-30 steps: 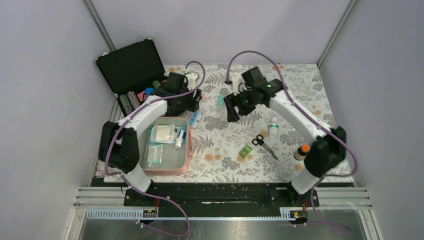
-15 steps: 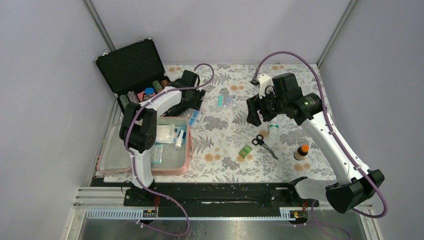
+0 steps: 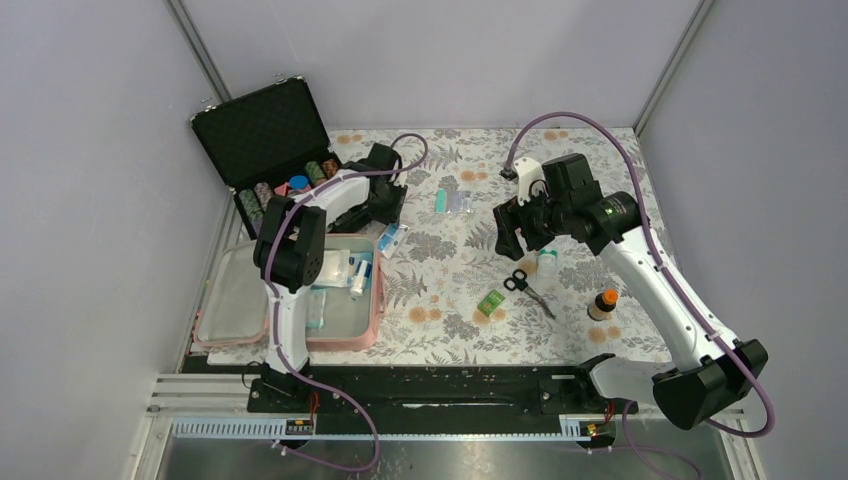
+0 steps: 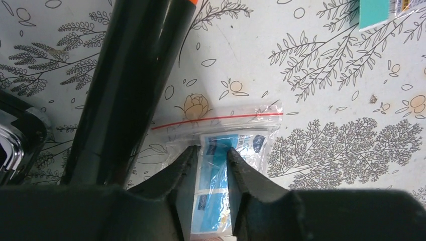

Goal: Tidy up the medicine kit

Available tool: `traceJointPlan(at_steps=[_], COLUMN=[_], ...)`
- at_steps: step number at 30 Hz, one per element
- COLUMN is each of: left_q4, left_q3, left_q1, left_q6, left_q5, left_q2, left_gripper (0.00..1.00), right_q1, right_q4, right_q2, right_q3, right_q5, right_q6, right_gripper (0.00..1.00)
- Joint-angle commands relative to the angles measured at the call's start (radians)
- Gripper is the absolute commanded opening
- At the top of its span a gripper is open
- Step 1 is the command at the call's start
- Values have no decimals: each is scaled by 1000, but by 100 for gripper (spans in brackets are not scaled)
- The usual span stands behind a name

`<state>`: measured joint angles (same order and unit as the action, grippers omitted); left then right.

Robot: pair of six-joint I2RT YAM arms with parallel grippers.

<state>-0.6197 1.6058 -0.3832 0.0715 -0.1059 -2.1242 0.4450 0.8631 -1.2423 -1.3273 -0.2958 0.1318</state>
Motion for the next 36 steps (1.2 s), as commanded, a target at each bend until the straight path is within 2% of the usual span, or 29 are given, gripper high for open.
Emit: traceJointPlan(at_steps=[1, 5, 11, 19, 25, 31, 36], left_q4=[10, 95, 120, 132, 96, -92, -244], left_q3=[-13, -89, -109, -216, -286, -337, -446], left_q1=[10, 8, 7, 6, 37, 160, 327], left_q6=[10, 1, -43, -64, -101, -109, -112], left_q5=[-59, -93, -214, -400, -432, -395, -340], left_q2=[9, 87, 179, 448, 724, 888, 992], left_gripper=[25, 15, 0, 0, 0, 0, 0], right_q1=[-5, -11, -24, -35, -37, -38, -39], right_q4=[-23, -39, -54, -64, -60, -62, -62], right_q2=[30, 35, 33, 7, -23, -38, -38], right_q3=[9, 25, 44, 40, 23, 23, 34], right_q5=[12, 12, 11, 5, -14, -13, -18], right_q6=[11, 12, 11, 12, 2, 6, 8], right_gripper=[77, 77, 77, 77, 77, 77, 77])
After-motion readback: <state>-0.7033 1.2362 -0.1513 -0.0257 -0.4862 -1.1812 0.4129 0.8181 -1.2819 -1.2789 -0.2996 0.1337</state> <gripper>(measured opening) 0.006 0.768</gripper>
